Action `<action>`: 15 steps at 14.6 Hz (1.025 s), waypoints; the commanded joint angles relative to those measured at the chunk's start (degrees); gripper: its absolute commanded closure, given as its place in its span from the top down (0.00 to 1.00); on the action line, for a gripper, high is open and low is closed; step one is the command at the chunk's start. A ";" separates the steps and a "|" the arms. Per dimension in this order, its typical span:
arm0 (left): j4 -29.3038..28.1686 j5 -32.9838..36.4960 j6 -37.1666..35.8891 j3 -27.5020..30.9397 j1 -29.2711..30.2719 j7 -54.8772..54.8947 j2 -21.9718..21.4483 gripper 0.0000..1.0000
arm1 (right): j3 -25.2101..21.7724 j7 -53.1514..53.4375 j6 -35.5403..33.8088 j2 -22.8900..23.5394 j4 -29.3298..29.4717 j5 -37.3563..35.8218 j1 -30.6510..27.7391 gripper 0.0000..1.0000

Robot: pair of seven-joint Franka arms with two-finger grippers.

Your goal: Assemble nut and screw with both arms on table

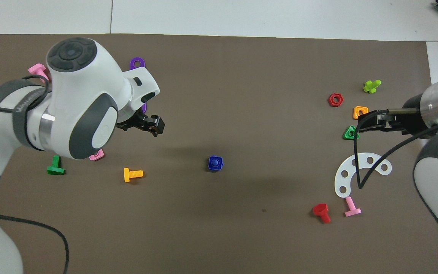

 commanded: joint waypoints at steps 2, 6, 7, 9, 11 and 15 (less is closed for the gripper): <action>-10.24 6.63 -0.48 -0.29 2.40 1.27 -9.19 0.94 | 0.18 0.09 -3.20 0.50 1.82 0.39 -0.52 0.98; -11.40 6.91 -0.57 -0.29 7.49 1.79 -15.44 1.00 | 0.18 -0.08 -3.21 0.15 1.37 0.39 -0.43 1.00; -10.44 6.91 -0.74 -0.29 7.94 1.53 -16.40 1.00 | 0.18 -0.08 -3.21 0.15 1.37 0.39 -0.43 1.00; -7.63 6.91 -2.31 -0.20 8.20 1.18 -16.85 1.00 | 0.18 -0.08 -3.12 0.15 1.37 0.39 -0.43 1.00; -3.16 6.91 -5.04 -0.20 9.17 1.09 -16.77 1.00 | 0.18 -0.08 -3.12 0.15 1.37 0.39 -0.43 1.00; 3.45 6.48 -6.63 -0.29 9.26 0.83 -14.57 1.00 | 0.18 -0.08 -3.03 0.15 1.37 0.39 -0.43 1.00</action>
